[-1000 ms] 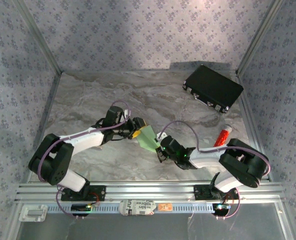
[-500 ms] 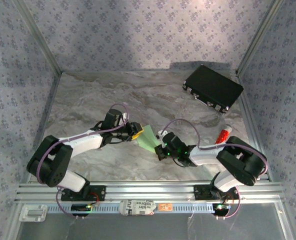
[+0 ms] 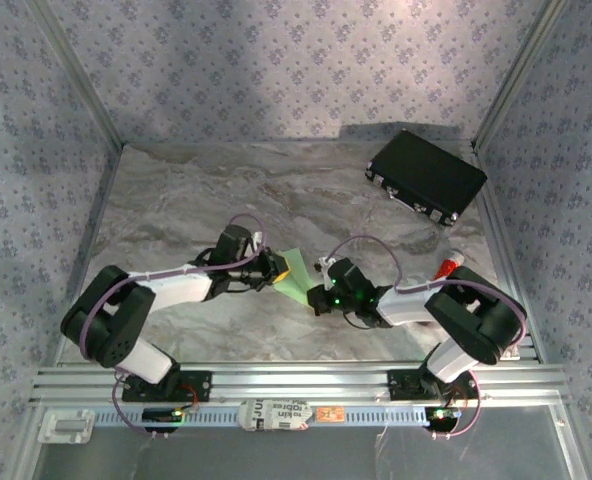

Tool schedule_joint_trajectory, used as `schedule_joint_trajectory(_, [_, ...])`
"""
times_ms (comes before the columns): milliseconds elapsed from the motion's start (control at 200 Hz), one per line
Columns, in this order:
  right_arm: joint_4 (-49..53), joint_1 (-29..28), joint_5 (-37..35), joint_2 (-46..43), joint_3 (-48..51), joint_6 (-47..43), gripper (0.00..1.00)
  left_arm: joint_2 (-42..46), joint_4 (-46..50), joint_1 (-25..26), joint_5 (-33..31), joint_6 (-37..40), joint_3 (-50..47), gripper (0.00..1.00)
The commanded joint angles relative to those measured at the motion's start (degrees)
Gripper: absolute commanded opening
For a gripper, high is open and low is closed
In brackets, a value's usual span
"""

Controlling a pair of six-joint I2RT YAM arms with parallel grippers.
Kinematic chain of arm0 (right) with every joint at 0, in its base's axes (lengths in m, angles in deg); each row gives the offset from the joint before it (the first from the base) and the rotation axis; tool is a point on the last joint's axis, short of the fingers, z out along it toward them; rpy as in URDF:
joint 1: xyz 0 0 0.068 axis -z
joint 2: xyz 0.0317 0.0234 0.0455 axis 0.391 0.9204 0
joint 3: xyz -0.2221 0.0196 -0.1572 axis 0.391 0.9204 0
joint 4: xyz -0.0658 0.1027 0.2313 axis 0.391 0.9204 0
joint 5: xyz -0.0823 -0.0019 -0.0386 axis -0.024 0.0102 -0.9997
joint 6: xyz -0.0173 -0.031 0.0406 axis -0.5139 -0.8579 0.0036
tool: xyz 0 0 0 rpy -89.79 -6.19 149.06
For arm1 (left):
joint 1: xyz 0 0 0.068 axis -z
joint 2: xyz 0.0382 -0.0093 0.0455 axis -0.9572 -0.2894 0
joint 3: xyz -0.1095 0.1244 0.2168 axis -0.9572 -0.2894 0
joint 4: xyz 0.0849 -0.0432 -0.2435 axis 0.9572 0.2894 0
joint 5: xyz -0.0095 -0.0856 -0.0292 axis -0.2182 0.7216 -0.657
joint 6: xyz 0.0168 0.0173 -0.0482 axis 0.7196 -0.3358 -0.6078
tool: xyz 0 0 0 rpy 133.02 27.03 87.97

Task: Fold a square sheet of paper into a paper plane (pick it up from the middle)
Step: Fourth fold the wing at the center of the table.

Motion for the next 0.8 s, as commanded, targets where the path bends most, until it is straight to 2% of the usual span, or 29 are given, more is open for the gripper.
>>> schedule_joint_trajectory(0, [1.89,0.72,2.52,1.45,1.29,2.22,0.05,-2.95,-5.35,1.63,0.58,-1.54,0.86,0.1])
schedule_joint_trajectory(495, [2.75,2.37,5.05,1.73,1.24,3.96,0.05,-8.88,-9.99,3.13,-3.86,-3.58,2.01,0.08])
schedule_joint_trajectory(795, [4.23,2.61,5.83,2.34,0.53,3.99,0.05,-10.17,-9.44,3.53,-5.53,-4.15,2.13,0.08])
